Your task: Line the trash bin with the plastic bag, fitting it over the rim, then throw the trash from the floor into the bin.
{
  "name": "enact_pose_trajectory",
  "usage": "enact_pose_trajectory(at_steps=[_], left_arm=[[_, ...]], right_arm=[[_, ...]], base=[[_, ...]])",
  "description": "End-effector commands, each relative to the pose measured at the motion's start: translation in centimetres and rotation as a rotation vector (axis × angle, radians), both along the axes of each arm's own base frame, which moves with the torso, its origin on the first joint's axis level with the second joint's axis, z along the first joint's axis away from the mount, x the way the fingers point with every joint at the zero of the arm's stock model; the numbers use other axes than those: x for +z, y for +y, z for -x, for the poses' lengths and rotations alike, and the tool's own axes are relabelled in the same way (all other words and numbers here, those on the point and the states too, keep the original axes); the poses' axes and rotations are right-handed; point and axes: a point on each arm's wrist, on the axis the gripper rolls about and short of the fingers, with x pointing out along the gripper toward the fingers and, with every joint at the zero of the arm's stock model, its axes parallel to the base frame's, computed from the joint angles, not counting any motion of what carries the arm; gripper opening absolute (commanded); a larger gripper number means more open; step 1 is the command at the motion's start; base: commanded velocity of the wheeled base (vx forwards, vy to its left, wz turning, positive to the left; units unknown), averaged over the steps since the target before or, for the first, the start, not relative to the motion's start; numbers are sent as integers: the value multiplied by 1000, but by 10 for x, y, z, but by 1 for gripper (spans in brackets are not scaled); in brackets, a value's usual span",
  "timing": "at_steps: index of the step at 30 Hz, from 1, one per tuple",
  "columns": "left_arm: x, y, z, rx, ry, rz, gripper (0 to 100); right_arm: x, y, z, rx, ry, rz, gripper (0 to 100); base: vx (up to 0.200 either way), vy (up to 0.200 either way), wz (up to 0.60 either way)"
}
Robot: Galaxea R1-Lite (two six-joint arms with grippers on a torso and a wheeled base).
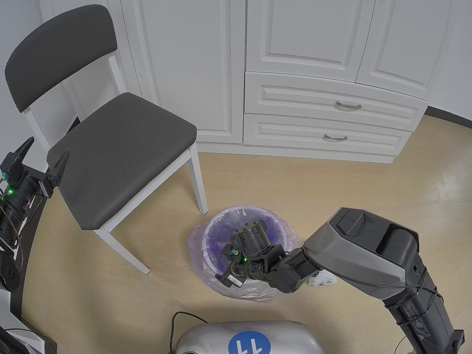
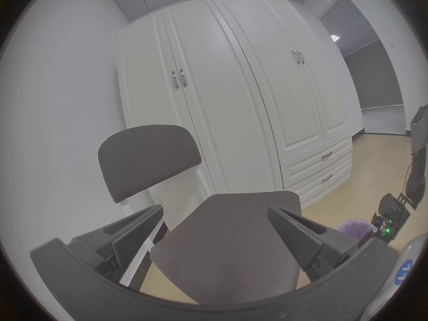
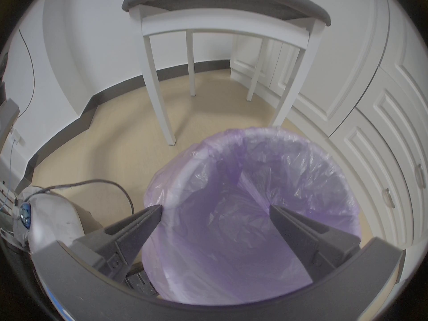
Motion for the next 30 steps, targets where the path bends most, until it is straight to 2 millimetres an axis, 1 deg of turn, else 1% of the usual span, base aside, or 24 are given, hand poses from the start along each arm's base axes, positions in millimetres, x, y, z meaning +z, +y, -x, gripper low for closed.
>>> enact_pose_trajectory(at_steps=[1, 11, 17, 18, 19, 20, 21, 26, 27, 28, 30], left_arm=[[0, 0, 0, 0, -1, -1, 100], [-1, 0, -2, 0, 2, 0, 100], [0, 1, -2, 1, 1, 0, 100], [1, 1, -2, 1, -4, 0, 100], [1, 1, -2, 3, -4, 0, 100], [1, 1, -1, 3, -5, 0, 100], [1, 1, -1, 3, -5, 0, 100], [3, 1, 0, 5, -11, 0, 100], [3, 1, 0, 5, -11, 0, 100], [4, 2, 1, 7, -17, 1, 100], [6, 3, 1, 8, -26, 12, 100]], right_arm=[[-13, 0, -3, -10, 18, 28, 100], [-11, 8, -13, -62, 3, 75, 100], [-9, 13, -5, -62, -3, 96, 100], [-3, 15, 1, -50, -3, 96, 100], [0, 16, 3, -47, -6, 94, 100], [12, 17, 10, -36, -12, 86, 100], [18, 17, 14, -31, -11, 85, 100], [55, 16, 42, 8, -26, 66, 100], [55, 16, 42, 8, -26, 66, 100], [68, 18, 46, 16, -43, 46, 100], [76, 19, 44, 3, -59, 29, 100]], base=[[0, 0, 0], [0, 0, 0], [0, 0, 0], [0, 0, 0], [0, 0, 0], [0, 0, 0], [0, 0, 0], [0, 0, 0], [0, 0, 0], [0, 0, 0], [0, 0, 0]])
